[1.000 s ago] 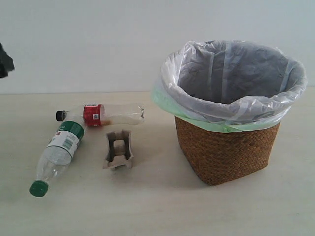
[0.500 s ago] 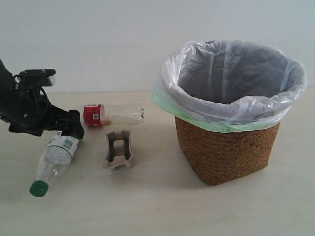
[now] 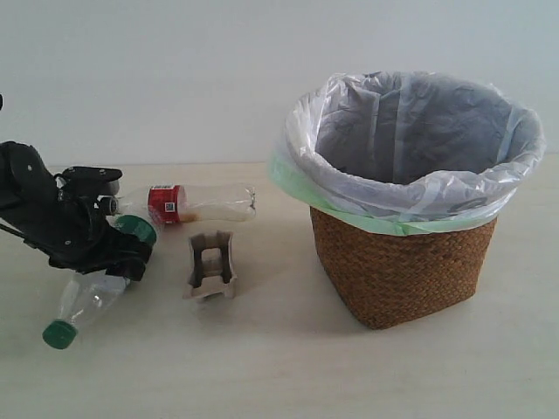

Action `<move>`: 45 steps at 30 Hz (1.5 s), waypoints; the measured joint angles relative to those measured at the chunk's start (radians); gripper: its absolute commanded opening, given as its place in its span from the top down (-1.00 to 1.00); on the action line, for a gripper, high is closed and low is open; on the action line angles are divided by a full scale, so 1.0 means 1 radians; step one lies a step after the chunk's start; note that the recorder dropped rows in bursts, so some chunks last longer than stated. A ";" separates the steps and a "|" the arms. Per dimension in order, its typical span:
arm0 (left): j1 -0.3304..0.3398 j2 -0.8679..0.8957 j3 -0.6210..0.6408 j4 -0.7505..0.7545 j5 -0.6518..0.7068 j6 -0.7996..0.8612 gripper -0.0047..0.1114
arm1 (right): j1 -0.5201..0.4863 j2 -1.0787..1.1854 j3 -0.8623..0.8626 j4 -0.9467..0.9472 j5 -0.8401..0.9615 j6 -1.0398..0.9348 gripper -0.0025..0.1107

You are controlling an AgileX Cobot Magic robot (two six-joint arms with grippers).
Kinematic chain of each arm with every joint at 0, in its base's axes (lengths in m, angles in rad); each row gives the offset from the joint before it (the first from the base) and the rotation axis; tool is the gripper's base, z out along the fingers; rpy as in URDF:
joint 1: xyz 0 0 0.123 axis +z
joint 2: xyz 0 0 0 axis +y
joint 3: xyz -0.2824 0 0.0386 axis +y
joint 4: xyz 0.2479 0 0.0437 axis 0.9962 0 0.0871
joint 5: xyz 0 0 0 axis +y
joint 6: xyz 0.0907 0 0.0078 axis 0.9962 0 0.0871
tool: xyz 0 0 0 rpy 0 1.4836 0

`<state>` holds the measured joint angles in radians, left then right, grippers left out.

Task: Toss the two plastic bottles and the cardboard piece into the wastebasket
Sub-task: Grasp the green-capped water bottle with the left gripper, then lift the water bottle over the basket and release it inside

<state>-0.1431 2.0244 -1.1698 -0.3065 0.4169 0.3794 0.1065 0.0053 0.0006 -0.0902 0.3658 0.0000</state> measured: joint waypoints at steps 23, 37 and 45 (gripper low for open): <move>0.000 -0.326 -0.099 0.316 0.166 -0.337 0.85 | 0.000 0.000 0.000 0.000 0.000 0.000 0.96; -0.002 -0.409 -0.434 0.757 0.560 -0.584 0.85 | 0.000 0.000 0.000 0.000 0.000 0.000 0.96; -0.002 -0.353 -0.434 0.491 0.572 -0.480 0.85 | 0.000 0.000 0.000 0.000 0.000 0.000 0.96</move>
<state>-0.1449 1.6715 -1.6039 0.1843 0.9887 -0.1001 0.1065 0.0053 0.0006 -0.0902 0.3658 0.0000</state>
